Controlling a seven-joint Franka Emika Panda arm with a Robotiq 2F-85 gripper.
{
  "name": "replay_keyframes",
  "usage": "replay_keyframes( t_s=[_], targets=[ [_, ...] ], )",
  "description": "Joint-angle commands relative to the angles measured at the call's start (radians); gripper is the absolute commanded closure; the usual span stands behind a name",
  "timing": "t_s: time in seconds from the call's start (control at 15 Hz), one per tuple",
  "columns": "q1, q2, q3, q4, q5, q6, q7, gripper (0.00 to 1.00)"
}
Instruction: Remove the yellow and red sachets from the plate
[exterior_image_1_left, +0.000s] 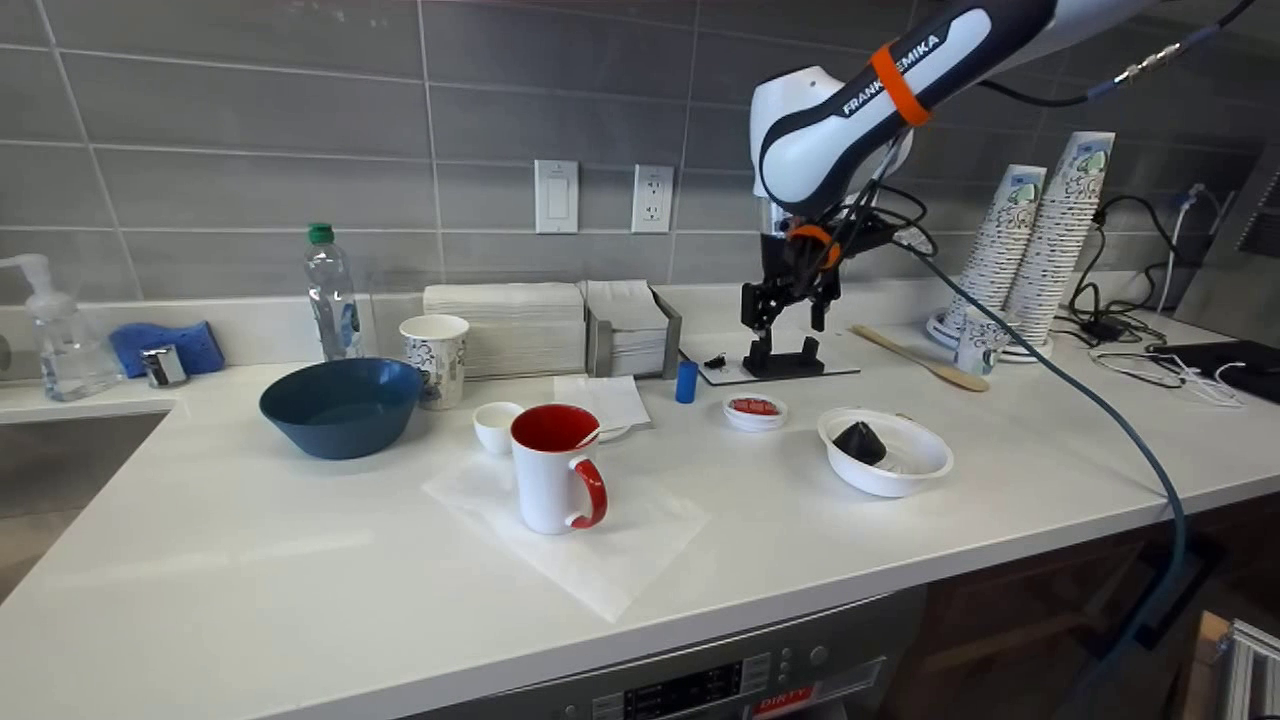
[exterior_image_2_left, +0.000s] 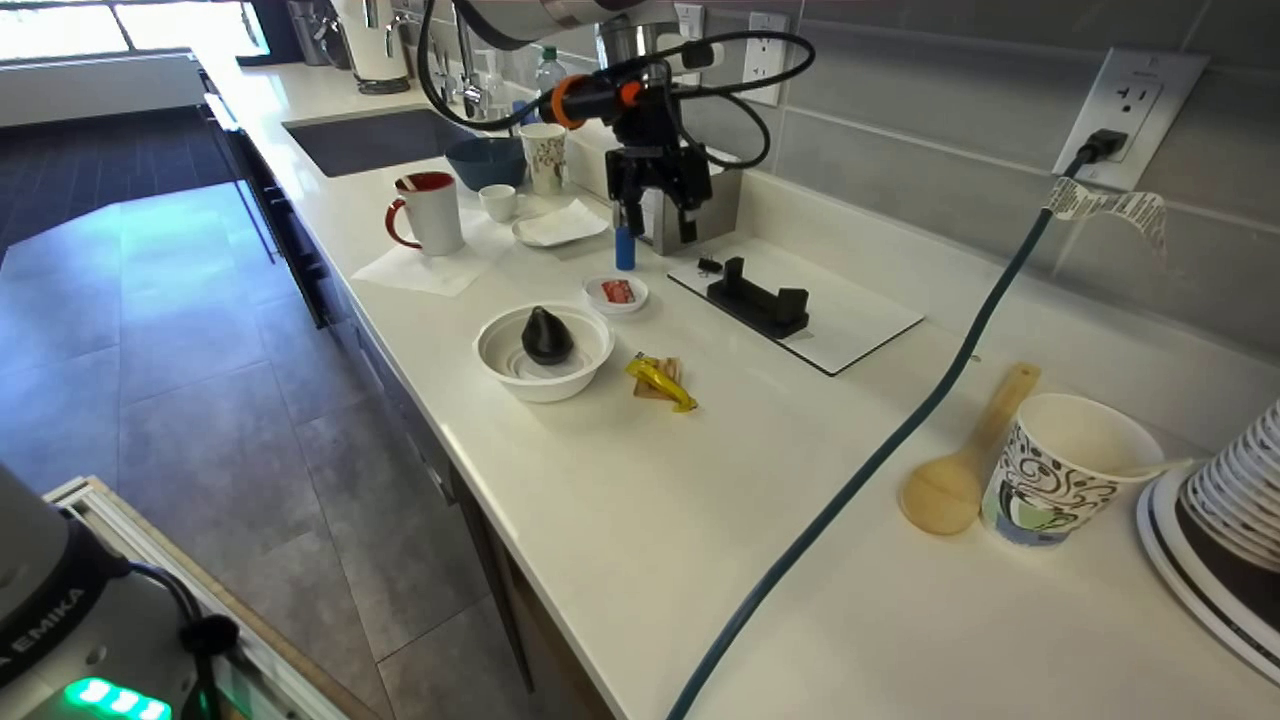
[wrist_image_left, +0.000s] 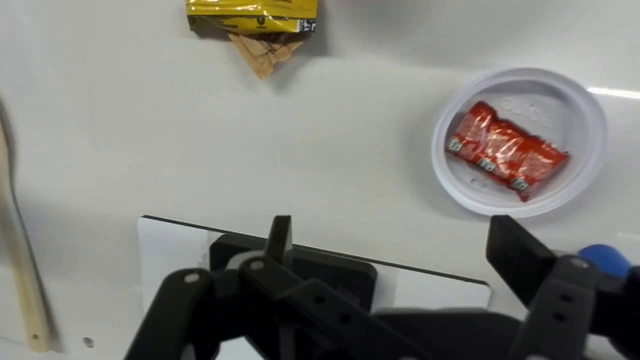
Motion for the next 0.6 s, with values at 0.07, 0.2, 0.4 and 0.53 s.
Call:
replay_keyframes(
  t_s=[0.07,0.2,0.4,0.53],
  targets=[
    [-0.023,-0.030,0.044,-0.013,0.160,-0.026,-0.278,0.00],
    [-0.026,-0.009,0.060,0.005,0.213,-0.052,-0.387,0.00],
    [-0.026,0.003,0.078,0.009,0.240,-0.093,-0.538,0.00],
    [-0.029,0.011,0.088,0.020,0.243,-0.134,-0.636,0.00]
  ],
)
